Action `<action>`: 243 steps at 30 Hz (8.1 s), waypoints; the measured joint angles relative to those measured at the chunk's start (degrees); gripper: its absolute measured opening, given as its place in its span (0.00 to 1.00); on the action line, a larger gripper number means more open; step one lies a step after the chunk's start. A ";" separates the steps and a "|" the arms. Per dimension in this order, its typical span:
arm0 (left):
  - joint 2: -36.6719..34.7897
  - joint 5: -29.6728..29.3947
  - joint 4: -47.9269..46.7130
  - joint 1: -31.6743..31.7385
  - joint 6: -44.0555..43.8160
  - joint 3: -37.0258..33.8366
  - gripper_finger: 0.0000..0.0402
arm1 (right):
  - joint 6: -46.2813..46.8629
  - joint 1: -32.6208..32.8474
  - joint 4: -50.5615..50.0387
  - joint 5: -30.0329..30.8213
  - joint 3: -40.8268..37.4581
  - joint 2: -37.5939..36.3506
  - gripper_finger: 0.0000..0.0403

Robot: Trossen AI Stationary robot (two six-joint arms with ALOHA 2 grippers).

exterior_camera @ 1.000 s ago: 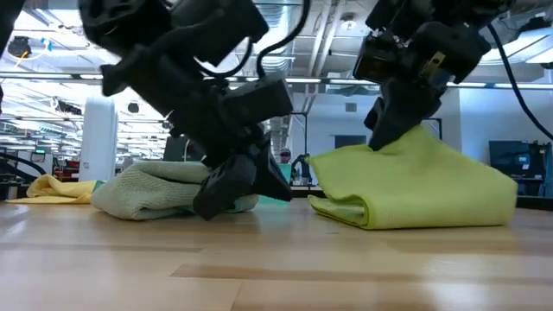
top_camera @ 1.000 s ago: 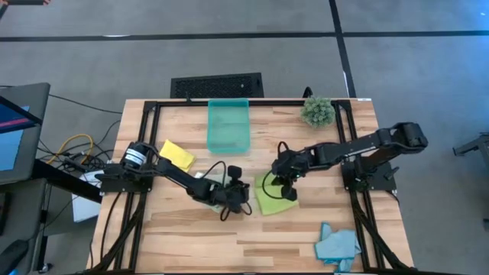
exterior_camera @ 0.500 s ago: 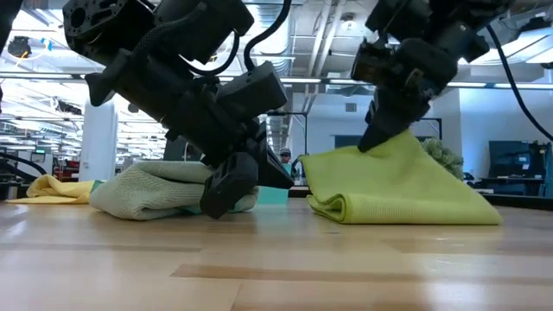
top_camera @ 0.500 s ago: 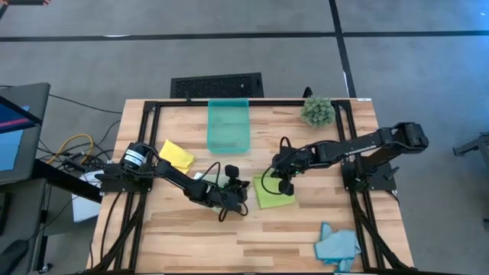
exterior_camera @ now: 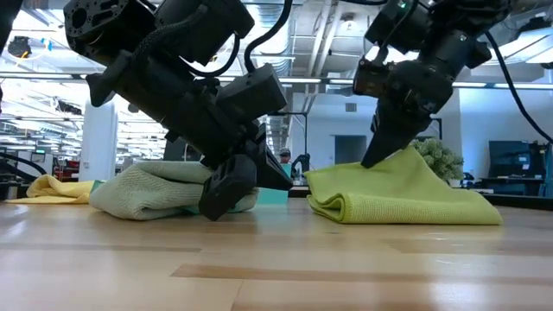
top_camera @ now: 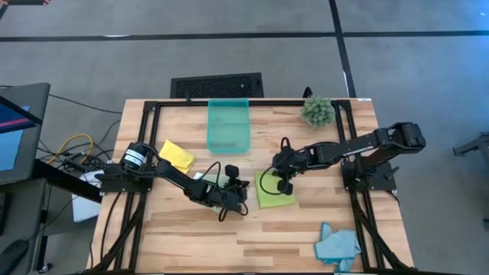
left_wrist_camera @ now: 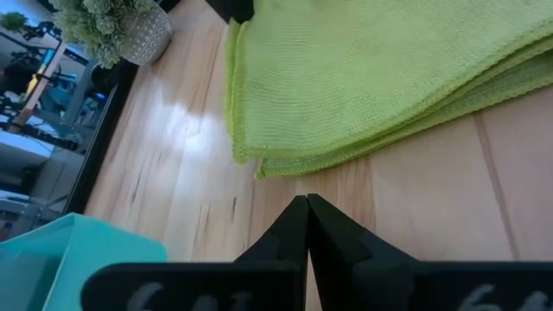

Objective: Fold microfiber towels
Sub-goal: Fold the light green microfiber cloth

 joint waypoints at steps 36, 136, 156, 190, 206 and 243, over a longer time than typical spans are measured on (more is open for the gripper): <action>0.00 0.00 -0.28 0.07 0.02 0.00 0.00 | 4.61 7.16 0.61 -0.92 0.09 -1.21 0.02; 0.00 0.92 -0.92 0.20 -0.02 0.00 0.00 | 16.04 12.37 35.44 25.07 -14.91 2.20 0.04; 0.02 1.27 -0.92 0.79 -0.61 0.00 0.00 | 7.65 16.65 50.59 7.16 -7.74 19.18 0.04; 5.50 17.96 7.18 0.41 -2.83 9.77 0.00 | 24.65 25.03 7.18 21.37 -3.63 2.04 0.02; 4.41 15.04 -11.87 2.06 -6.05 12.82 0.00 | 23.86 25.43 9.54 15.12 -5.09 7.04 0.04; 8.07 23.25 -17.14 5.33 -20.26 19.24 0.00 | 27.52 26.24 0.37 14.63 -5.86 4.75 0.03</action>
